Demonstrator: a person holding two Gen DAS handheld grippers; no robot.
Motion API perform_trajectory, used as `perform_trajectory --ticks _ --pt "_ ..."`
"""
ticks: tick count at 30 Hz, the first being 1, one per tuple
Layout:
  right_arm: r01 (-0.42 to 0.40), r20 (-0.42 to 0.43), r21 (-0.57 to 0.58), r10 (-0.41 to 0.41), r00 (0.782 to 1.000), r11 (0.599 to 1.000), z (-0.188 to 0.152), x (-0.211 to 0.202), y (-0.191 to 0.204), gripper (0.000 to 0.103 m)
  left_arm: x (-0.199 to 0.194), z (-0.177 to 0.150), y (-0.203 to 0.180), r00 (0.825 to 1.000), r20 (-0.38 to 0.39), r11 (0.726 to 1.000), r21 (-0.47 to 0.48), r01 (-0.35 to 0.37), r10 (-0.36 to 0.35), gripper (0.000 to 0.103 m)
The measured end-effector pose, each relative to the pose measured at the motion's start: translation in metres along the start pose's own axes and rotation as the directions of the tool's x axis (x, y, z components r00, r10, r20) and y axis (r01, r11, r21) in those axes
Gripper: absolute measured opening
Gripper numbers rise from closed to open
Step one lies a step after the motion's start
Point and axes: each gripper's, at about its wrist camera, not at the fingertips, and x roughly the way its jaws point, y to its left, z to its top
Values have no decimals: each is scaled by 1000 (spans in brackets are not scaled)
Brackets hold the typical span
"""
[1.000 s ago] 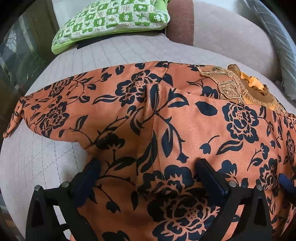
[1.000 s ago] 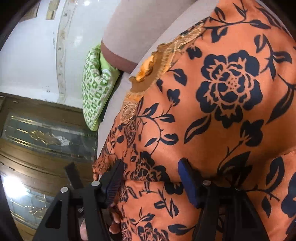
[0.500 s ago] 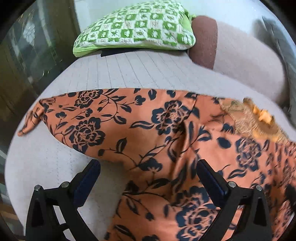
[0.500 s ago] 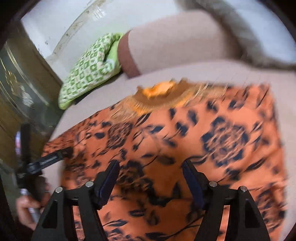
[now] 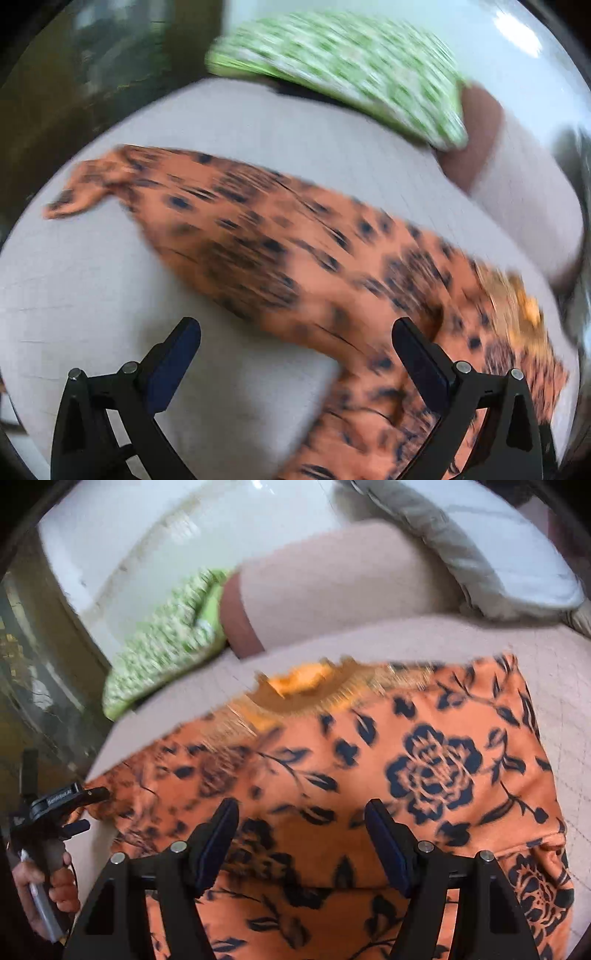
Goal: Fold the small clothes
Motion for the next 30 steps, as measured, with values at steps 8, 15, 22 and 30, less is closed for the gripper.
perform_trajectory --ticks 8,15,22,30 --pt "-68 -11 -70 67 998 995 -11 -2 26 74 -9 11 145 995 -17 931 -352 -97 98 103" --pt "-66 -9 -101 65 998 993 -10 8 33 74 -10 45 226 996 10 888 -454 -75 89 103" --pt "-47 -19 -113 45 999 992 -13 17 34 74 17 57 242 997 13 838 -540 76 -82 101" --pt "-46 -53 -78 42 998 996 -14 29 25 74 39 60 250 991 78 789 -599 135 -110 70"
